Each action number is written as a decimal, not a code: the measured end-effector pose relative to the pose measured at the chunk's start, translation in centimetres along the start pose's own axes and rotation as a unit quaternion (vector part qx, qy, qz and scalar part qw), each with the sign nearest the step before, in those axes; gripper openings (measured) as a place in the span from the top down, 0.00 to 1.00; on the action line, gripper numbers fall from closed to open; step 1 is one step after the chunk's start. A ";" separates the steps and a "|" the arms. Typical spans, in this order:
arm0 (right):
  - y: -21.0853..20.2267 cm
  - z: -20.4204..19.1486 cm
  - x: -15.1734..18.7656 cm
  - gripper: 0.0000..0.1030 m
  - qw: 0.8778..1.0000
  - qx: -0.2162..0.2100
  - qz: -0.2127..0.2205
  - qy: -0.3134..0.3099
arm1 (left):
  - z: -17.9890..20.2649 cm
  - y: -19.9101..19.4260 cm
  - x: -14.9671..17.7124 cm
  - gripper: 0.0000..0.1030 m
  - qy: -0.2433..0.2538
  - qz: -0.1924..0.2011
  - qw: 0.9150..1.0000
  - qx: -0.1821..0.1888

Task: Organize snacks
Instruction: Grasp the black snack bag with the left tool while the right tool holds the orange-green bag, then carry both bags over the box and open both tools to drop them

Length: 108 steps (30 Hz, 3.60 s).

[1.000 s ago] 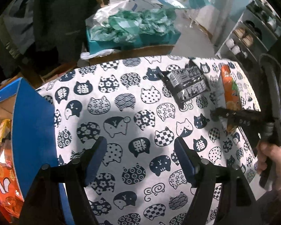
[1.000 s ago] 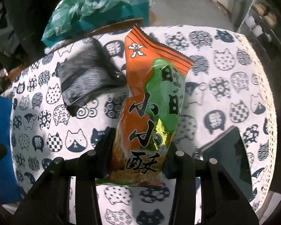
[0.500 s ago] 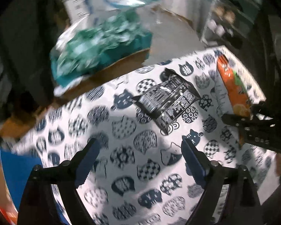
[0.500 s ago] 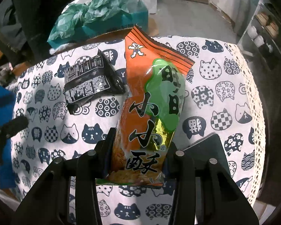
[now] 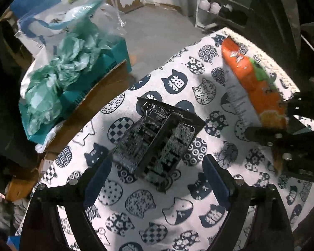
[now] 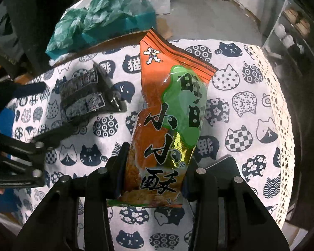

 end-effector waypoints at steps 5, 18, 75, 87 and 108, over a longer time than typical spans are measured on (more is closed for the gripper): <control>-0.2 0.3 -0.4 0.61 1.000 -0.007 0.002 0.009 | -0.7 2.2 0.0 0.13 0.014 -0.027 0.999 -0.024; 0.3 -0.4 -0.2 0.61 1.000 -0.014 -0.004 0.010 | -0.3 3.6 0.5 0.23 0.032 -0.032 0.998 -0.032; -15.1 -17.5 3.5 0.61 0.977 -0.065 0.112 -0.171 | -4.8 -22.1 20.5 0.37 -0.230 0.114 0.962 -0.090; -17.3 -25.0 4.3 0.61 0.966 -0.120 0.107 -0.204 | -7.6 -26.8 24.6 0.37 -0.276 0.146 0.943 -0.112; -18.4 -38.6 4.6 0.60 0.946 -0.192 0.074 -0.252 | -15.8 -30.6 33.0 0.37 -0.399 0.183 0.890 -0.126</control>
Point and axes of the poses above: each gripper's, at about its wrist camera, not at the fingertips, and y roughly the way its jaws point, z to its right, x to its underside, the point moved 10 cm from there along y, roughly the way its jaws point, and after that the axes turned 11 degrees about x, right-handed, at the moved point
